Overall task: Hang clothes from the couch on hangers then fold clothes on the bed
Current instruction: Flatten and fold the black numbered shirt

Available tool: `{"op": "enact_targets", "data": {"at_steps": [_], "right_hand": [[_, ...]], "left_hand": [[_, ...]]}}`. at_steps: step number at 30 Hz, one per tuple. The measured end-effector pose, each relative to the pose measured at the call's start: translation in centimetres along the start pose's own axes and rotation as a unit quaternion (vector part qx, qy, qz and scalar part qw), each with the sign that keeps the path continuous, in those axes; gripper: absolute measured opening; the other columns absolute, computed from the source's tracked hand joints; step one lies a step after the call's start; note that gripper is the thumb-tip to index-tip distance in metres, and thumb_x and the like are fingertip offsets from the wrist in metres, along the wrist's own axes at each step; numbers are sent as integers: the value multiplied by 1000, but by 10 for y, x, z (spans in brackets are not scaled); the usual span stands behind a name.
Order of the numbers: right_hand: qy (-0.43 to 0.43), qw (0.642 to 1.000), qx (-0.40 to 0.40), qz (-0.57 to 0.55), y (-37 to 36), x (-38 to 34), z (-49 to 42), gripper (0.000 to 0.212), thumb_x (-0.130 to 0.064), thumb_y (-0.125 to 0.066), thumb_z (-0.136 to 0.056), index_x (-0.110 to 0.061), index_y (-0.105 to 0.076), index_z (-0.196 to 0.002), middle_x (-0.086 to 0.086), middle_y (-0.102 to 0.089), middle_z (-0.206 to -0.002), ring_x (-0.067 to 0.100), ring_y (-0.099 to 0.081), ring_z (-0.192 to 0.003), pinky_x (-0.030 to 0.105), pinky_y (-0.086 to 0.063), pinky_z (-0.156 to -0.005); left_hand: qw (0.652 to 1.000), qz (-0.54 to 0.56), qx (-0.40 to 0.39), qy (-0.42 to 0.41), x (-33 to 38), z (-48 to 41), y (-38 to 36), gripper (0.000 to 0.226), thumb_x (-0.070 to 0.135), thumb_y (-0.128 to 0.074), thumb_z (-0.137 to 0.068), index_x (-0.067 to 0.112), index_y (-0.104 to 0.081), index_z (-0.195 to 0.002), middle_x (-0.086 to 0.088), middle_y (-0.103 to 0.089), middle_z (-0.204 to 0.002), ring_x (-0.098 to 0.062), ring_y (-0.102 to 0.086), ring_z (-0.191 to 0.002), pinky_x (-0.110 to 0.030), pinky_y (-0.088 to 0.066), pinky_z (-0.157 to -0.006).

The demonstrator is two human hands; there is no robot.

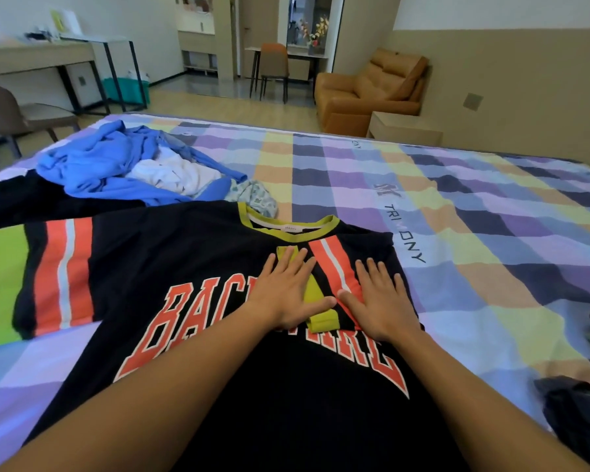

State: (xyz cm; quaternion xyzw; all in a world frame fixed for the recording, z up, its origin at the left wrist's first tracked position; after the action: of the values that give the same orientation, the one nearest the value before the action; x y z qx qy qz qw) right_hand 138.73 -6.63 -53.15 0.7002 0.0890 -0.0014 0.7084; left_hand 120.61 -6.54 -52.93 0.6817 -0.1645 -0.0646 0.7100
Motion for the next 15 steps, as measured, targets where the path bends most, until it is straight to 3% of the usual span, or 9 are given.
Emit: {"op": "enact_targets", "data": {"at_steps": [5,9,11,13,15], "right_hand": [[-11,1000,-21,11,4,0,2,83,-70,-16,-98,-22,1,-163,2,4,-171,19,9,-156,46,5,-124],[-74,997,-32,-5,9,-16,13,76,-61,-19,-103,-16,-1,-163,8,3,-170,26,7,-157,56,2,-124],[-96,995,-21,-15,11,-43,21,78,-61,-17,-103,-13,-2,-162,12,3,-170,29,5,-156,60,3,-123],[-64,998,-16,-17,9,-97,27,80,-63,-16,-102,-13,-2,-162,11,5,-170,29,5,-157,61,4,-122],[-22,999,-17,-22,7,-145,28,79,-65,-18,-101,-16,-3,-163,10,6,-170,28,5,-157,60,1,-121]], "left_hand": [[1000,23,-18,-3,1,14,11,88,77,-22,-94,24,-4,-163,0,7,-170,-19,14,-155,-51,5,-125],[999,35,-1,3,-40,61,21,74,65,-29,-100,28,-11,-162,3,-1,-170,-16,6,-156,-47,3,-126],[999,19,7,27,-75,94,25,74,67,-27,-100,29,-13,-162,4,-2,-170,-15,5,-156,-47,2,-126],[999,-12,11,52,-114,131,34,81,73,-16,-94,29,-16,-161,2,-6,-170,-17,2,-157,-48,2,-126],[996,-42,48,65,-140,149,48,91,73,-8,-85,24,-32,-157,-3,-20,-168,-21,-8,-157,-48,-1,-126]]}}
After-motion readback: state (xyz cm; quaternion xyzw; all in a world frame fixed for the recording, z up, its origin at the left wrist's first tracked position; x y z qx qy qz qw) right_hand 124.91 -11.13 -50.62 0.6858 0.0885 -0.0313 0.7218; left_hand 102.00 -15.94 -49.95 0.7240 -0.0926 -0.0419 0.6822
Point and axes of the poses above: each hand's wrist, its own z-axis away from the middle knuckle, its own y-axis out of the back of the hand, x = y × z, the point moved 8 cm from there along -z, towards the middle knuckle
